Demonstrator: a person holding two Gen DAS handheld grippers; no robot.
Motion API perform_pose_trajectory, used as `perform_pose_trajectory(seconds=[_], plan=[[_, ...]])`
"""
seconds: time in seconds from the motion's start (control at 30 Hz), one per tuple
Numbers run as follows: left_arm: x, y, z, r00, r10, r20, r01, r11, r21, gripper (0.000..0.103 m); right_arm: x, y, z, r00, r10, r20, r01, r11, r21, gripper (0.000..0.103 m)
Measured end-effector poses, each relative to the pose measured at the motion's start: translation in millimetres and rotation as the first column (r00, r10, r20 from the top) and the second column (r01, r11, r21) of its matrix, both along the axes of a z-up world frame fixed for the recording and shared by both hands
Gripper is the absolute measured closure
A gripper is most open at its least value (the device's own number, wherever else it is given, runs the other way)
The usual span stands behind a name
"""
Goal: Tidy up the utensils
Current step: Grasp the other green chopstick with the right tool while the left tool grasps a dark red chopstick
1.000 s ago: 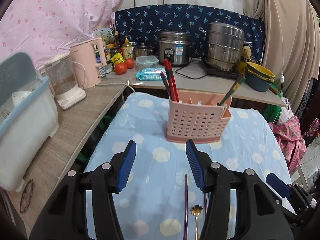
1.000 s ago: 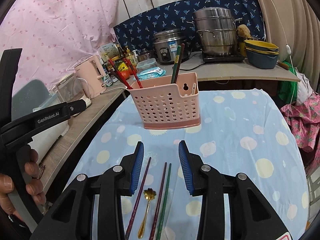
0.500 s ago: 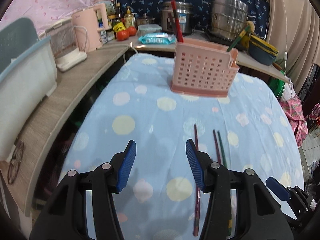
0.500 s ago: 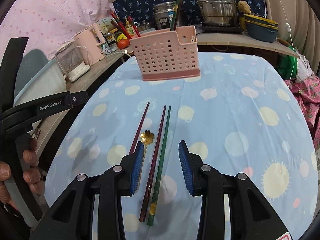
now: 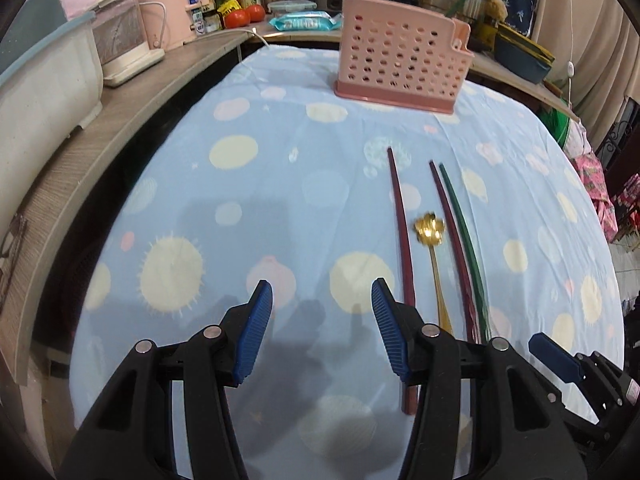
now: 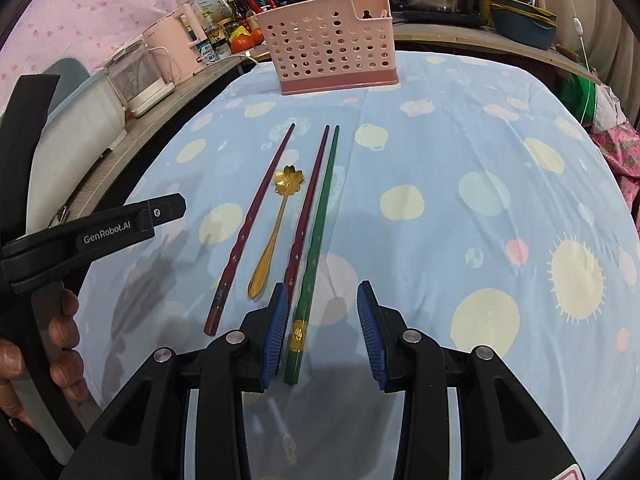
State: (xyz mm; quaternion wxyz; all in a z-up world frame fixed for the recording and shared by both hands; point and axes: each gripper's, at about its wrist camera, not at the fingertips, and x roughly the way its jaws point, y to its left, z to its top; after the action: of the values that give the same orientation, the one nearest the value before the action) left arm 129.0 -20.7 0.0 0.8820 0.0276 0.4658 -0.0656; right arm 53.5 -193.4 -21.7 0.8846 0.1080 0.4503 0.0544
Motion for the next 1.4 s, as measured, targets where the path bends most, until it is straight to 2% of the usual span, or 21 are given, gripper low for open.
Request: perform_pose_trajectory(seconds=[0.47, 0.73, 1.1, 1.23, 1.33, 1.4], plan=[[-24, -6, -15, 0.999, -0.044, -0.032, 0.044, 0.999, 0.003, 0.054, -13, 7, -17, 0.999, 0.023, -0.040, -0.023, 1.000, -0.008, 0.071], [-34, -14, -20, 0.996, -0.075, -0.036, 0.076, 0.997, 0.011, 0.051, -14, 6, -20, 0.999, 0.009, -0.040, -0.011, 0.999, -0.039, 0.083], [-39, -25, -23, 0.990, -0.133, -0.037, 0.133, 0.991, 0.005, 0.051, -14, -1, -21, 0.999, -0.011, -0.043, 0.010, 0.999, -0.031, 0.094], [-39, -30, -28, 0.988, -0.145, -0.051, 0.146, 0.989, 0.007, 0.052, -13, -1, -22, 0.999, -0.010, -0.042, 0.009, 0.999, -0.033, 0.095], [-40, -31, -32, 0.986, -0.149, -0.068, 0.150, 0.989, 0.007, 0.059, -13, -1, -22, 0.999, -0.011, -0.043, 0.009, 0.999, -0.030, 0.095], [-40, -32, -33, 0.986, -0.154, -0.061, 0.155, 0.988, 0.016, 0.068, -13, -1, -22, 0.999, -0.010, -0.042, 0.009, 0.999, -0.031, 0.095]])
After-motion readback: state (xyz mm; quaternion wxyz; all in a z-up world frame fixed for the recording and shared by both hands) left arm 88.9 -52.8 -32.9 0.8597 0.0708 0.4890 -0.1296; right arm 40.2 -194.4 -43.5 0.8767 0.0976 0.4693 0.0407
